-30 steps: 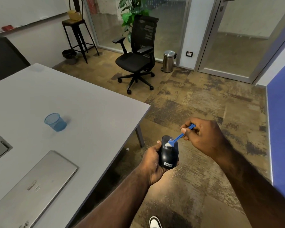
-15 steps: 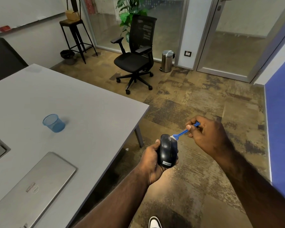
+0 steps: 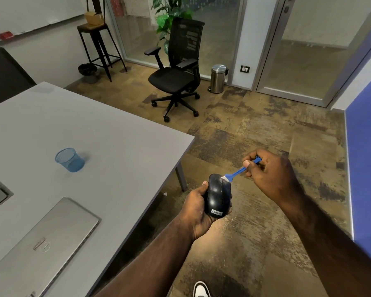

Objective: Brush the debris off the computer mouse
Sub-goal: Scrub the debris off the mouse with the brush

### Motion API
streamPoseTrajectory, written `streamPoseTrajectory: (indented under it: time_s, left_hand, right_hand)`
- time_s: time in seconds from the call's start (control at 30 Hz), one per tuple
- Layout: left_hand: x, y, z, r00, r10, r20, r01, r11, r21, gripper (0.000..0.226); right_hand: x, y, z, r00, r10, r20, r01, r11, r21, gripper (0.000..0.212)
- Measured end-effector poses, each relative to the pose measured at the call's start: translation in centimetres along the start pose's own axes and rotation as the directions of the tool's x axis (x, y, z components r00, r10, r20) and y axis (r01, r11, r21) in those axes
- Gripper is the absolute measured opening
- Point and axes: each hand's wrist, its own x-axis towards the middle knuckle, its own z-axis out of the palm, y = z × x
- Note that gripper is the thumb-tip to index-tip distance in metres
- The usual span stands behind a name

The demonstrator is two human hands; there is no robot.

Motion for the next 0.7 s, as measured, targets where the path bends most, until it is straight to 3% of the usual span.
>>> streamPoseTrajectory:
  time_s: [0.1, 0.23, 0.43, 0.57, 0.7]
  left_hand:
    - [0.06, -0.03, -0.18, 1.0, -0.001, -0.008, 0.001, 1.0, -0.008, 0.054]
    - [0.19, -0.09, -0.3, 1.0, -0.01, 0.006, 0.01, 0.999, -0.034, 0.054]
    - [0.55, 0.4, -0.27, 1.0, 0.013, 0.002, -0.013, 0.999, -0.052, 0.058]
    - [0.58, 0.47, -0.3, 1.0, 0.01, 0.019, -0.009, 0.998, -0.054, 0.059]
    - [0.63, 0.6, -0.17, 1.0, 0.011, 0.014, -0.01, 0.996, -0.089, 0.057]
  right_hand:
    - [-0.12, 0.09, -0.09, 0.997, -0.038, 0.065, 0.037, 0.999, 0.012, 0.016]
    - [0.07, 0.43, -0.16, 1.0, 0.005, 0.018, -0.005, 1.0, 0.023, 0.014]
    - [-0.42, 0.48, 0.26, 0.997, -0.07, 0.034, 0.068, 0.995, 0.07, 0.017]
    - [0.03, 0.69, 0.32, 0.998, -0.036, -0.044, 0.038, 0.998, 0.053, 0.016]
    - [0.03, 0.82, 0.17, 0.994, -0.101, 0.047, 0.099, 0.993, 0.058, 0.02]
